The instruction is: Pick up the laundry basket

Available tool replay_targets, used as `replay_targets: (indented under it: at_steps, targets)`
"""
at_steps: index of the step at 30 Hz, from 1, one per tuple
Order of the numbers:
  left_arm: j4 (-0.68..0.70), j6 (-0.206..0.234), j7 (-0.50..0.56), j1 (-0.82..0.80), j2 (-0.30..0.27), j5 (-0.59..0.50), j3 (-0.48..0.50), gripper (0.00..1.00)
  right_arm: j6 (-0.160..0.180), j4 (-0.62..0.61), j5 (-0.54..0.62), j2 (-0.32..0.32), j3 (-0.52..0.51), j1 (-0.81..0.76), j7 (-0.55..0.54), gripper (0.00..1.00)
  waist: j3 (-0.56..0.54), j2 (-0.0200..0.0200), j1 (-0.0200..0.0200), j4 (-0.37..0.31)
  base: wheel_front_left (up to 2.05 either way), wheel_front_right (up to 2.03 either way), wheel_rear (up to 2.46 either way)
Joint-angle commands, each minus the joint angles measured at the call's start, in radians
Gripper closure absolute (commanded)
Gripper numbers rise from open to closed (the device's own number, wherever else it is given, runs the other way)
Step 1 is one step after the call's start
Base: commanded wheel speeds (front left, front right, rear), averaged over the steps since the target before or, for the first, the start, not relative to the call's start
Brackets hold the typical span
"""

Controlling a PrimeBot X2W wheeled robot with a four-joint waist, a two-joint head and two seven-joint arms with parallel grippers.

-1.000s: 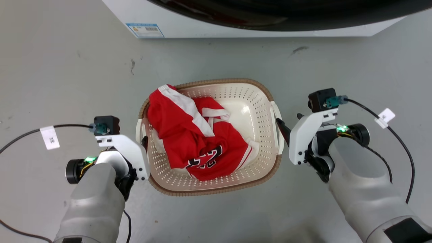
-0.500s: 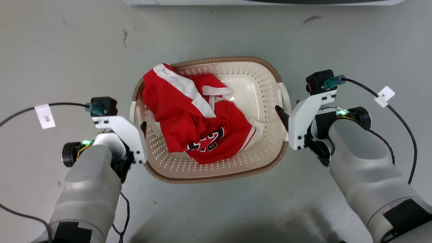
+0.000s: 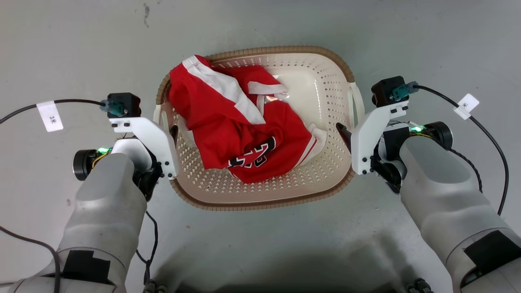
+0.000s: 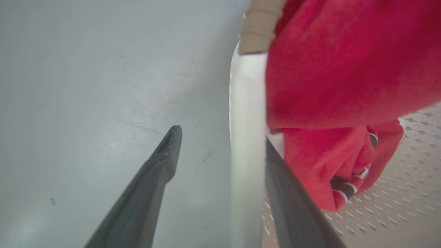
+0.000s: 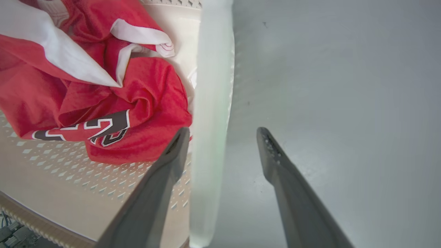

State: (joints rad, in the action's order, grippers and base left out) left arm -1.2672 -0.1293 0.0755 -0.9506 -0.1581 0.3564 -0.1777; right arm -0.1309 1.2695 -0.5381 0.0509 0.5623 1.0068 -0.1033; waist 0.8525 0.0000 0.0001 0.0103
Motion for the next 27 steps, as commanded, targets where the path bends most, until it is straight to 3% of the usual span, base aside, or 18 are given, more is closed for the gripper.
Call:
replay_targets:
  at_steps: [1, 2, 3, 4, 18, 27]
  targets:
    - [-0.005, -0.002, 0.005, -0.016, 0.0, 0.007, -0.004, 0.0, 0.0, 0.008, -0.009, -0.001, 0.0, 0.023, -0.005, 0.0, 0.011, 0.0, -0.0001, 0.006, 0.0, 0.0, 0.0]
    - [-0.005, -0.002, 0.011, -0.019, 0.003, 0.013, -0.005, 0.0, 0.0, 0.01, -0.01, -0.001, 0.0, 0.024, -0.006, 0.6, 0.015, 0.0, -0.0001, 0.007, 0.0, 0.0, 0.0]
    - [-0.006, -0.002, 0.021, -0.017, 0.011, 0.02, -0.009, 0.63, 0.0, 0.011, -0.012, -0.001, 0.001, 0.025, -0.007, 0.89, 0.017, 0.0, -0.0001, 0.009, 0.0, 0.0, 0.0]
    - [-0.004, -0.002, 0.022, -0.018, 0.009, 0.024, -0.013, 1.0, 0.0, 0.013, -0.014, -0.001, 0.001, 0.023, -0.007, 1.0, 0.019, 0.0, -0.0001, 0.01, 0.0, 0.0, 0.0]
    - [0.003, 0.0, 0.038, -0.011, 0.003, 0.075, -0.066, 1.0, 0.0, 0.017, -0.043, 0.003, 0.027, 0.001, -0.03, 1.0, -0.003, 0.0, -0.0001, 0.014, 0.0, 0.0, 0.0]
    - [-0.01, 0.0, 0.141, 0.002, 0.01, 0.114, -0.094, 1.0, 0.0, -0.022, -0.11, 0.0, 0.078, -0.031, -0.108, 1.0, -0.081, 0.0, -0.0001, 0.013, 0.0, 0.0, 0.0]
